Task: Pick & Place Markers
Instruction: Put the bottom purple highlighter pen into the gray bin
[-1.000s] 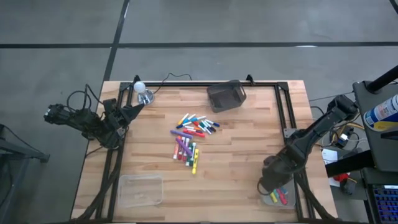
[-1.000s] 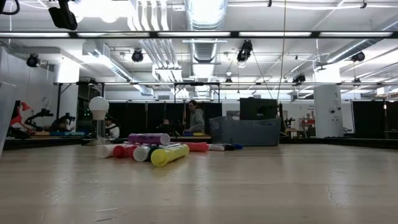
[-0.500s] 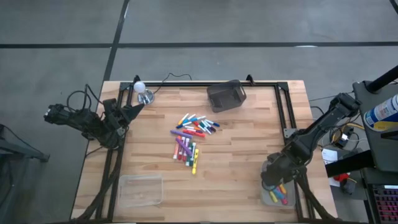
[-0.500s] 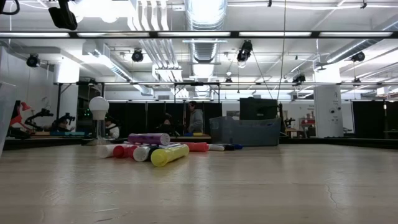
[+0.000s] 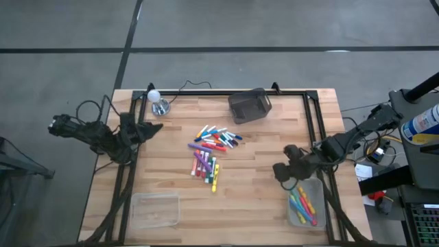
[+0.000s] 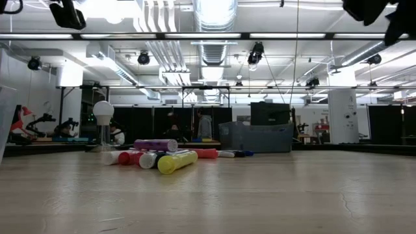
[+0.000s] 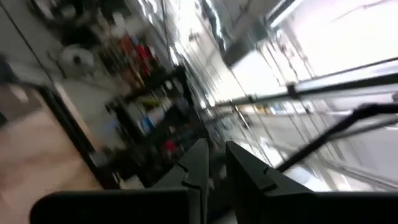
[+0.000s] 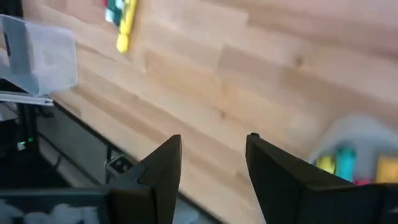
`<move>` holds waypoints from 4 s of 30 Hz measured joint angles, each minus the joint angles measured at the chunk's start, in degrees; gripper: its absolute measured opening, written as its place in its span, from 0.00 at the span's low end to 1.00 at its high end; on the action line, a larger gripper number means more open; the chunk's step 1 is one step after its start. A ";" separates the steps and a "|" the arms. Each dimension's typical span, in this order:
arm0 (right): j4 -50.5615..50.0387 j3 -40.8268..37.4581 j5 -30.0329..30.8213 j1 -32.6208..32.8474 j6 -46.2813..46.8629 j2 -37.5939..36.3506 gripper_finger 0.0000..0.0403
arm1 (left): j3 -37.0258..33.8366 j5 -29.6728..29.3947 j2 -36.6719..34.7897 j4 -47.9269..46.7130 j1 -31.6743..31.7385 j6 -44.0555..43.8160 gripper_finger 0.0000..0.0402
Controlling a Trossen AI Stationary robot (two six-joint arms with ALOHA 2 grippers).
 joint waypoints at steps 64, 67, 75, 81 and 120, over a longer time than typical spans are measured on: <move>0.62 -0.65 4.11 -5.80 -34.78 1.91 0.34 | 49.47 25.56 81.08 -64.78 14.19 70.78 0.45; 0.63 -0.65 4.11 -5.80 -34.67 1.91 0.34 | 49.47 24.56 81.71 -64.82 14.70 70.74 0.41; 0.65 -0.65 4.11 -5.80 -34.67 1.91 0.34 | 49.51 24.90 81.70 -64.84 15.91 70.18 0.11; 0.77 -0.65 4.65 -5.80 -34.80 1.91 0.34 | 49.76 25.65 80.64 -66.42 17.02 69.56 0.11; 39.35 -0.76 13.11 -14.61 -65.77 2.53 0.64 | 86.03 34.69 78.06 -70.67 19.34 61.14 0.11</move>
